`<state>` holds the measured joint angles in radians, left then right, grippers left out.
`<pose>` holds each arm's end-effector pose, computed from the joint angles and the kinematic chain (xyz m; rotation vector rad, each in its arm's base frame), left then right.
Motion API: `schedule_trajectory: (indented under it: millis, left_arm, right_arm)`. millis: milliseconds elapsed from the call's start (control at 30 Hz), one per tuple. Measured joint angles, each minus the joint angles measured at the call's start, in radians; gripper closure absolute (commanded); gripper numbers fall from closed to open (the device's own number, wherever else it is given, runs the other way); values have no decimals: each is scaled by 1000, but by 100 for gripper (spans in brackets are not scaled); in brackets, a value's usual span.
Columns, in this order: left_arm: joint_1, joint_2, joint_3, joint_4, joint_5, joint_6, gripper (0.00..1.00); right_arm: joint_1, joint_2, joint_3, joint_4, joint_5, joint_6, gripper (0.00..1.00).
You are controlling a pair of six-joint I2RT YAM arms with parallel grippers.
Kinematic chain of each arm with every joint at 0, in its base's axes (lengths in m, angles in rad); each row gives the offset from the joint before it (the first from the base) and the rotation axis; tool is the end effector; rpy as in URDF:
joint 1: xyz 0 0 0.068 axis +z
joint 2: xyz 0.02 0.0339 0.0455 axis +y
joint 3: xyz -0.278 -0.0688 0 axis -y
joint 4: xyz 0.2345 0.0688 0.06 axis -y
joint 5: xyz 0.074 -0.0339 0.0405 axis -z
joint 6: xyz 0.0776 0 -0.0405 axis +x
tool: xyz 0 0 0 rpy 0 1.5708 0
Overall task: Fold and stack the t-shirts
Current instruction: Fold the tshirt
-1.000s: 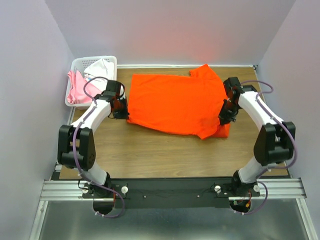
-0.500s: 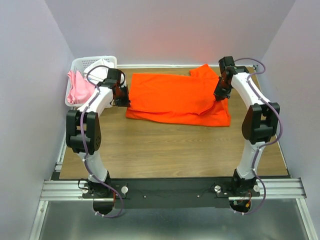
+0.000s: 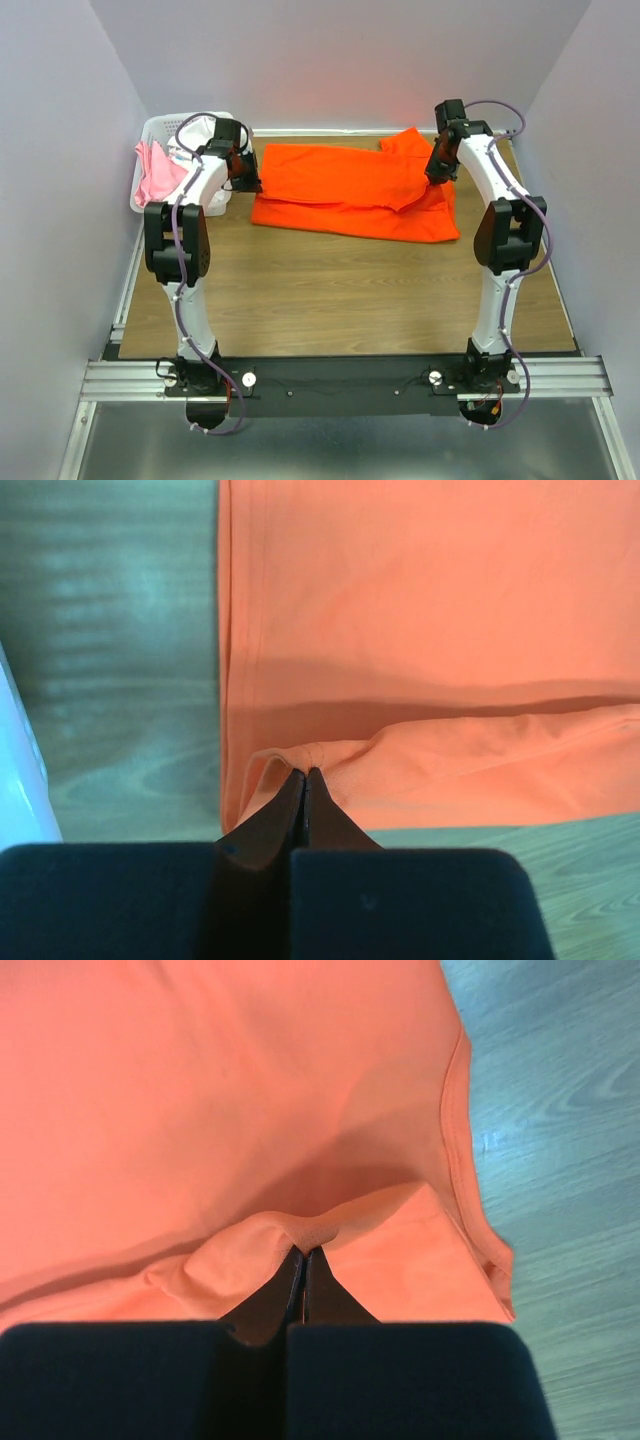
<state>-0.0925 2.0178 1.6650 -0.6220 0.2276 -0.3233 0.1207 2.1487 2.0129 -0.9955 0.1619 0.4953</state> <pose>0.4613 -0.0604 0.2157 -0.2062 2.5619 -0.4501 0.4744 0.0449 0.2378 0.5457 2.6191 -0.0257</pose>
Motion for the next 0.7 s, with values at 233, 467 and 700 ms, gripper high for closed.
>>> schedule_trajectory:
  millis: [233,467,700]
  left_arm:
    - [6,70,84,8,31,-7,100]
    - [8,134,129,5,39,-15,100]
    - [13,161,177,-2,36,-21,58]
  right_arm:
    - [-16,10,29,0,11,-3,100]
    - [-21,47,66,0,21,-20,100]
    - [-23,128,122,0,37,-48,82]
